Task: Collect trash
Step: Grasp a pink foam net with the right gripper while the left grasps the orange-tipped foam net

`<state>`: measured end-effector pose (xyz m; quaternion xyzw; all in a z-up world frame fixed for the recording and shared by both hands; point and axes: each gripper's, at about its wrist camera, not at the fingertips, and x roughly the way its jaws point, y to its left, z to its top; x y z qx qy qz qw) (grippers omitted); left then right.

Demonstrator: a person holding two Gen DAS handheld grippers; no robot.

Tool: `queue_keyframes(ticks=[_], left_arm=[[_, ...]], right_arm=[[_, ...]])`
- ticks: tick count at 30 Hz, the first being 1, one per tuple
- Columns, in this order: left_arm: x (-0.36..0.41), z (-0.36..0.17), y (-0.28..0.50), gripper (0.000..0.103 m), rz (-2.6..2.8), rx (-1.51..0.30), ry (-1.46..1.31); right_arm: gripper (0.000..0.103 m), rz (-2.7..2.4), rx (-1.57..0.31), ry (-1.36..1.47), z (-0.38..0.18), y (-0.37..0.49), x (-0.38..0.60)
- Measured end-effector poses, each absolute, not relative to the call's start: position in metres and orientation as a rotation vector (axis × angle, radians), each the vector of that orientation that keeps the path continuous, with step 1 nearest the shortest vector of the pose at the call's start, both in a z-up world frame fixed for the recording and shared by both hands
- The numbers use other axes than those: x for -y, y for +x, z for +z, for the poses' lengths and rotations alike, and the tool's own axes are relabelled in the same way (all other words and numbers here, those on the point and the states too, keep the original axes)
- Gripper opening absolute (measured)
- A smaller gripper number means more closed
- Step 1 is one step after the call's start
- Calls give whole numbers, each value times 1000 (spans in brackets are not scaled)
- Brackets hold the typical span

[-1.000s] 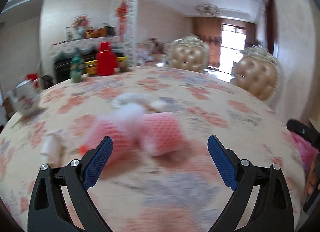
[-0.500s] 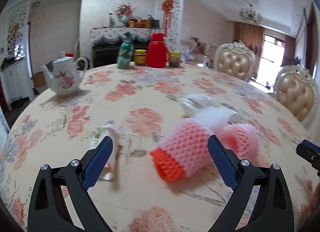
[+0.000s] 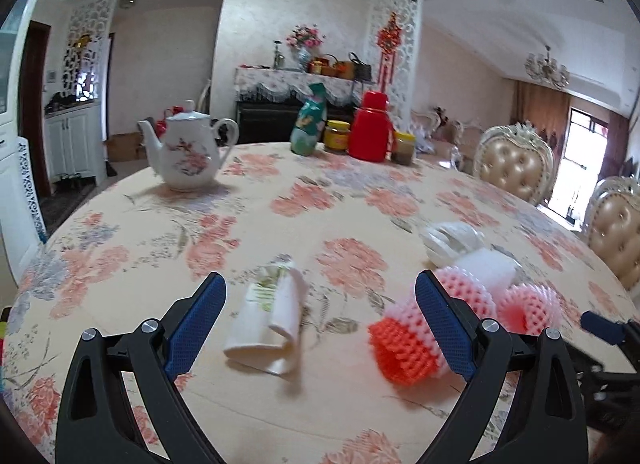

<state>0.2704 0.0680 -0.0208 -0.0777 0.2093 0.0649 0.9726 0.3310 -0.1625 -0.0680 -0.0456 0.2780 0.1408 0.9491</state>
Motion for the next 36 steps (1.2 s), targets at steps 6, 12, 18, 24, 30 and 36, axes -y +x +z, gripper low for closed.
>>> queue_keyframes(ticks=[6,12,18,24,30,36], left_arm=[[-66,-23,271,89,104,-446,-146],[-55,-26,272,89,58,-461,-110],[-47,-28,274,89,-12,-480,-110],[-30,-28,281,89,-106,-561,-127],[-4,-26,300,89,-151,-654,-68],[10,-54,341,89,-167,-783,-44]], right_arm=[[60,247,-656,-126,-80,363,146],[25,200,-666,-116,-82,368,154],[17,193,-604,-104,-73,349,167],[17,198,-578,-47,-63,328,193],[17,210,-566,9,-61,310,213],[18,216,-561,59,-61,300,227]])
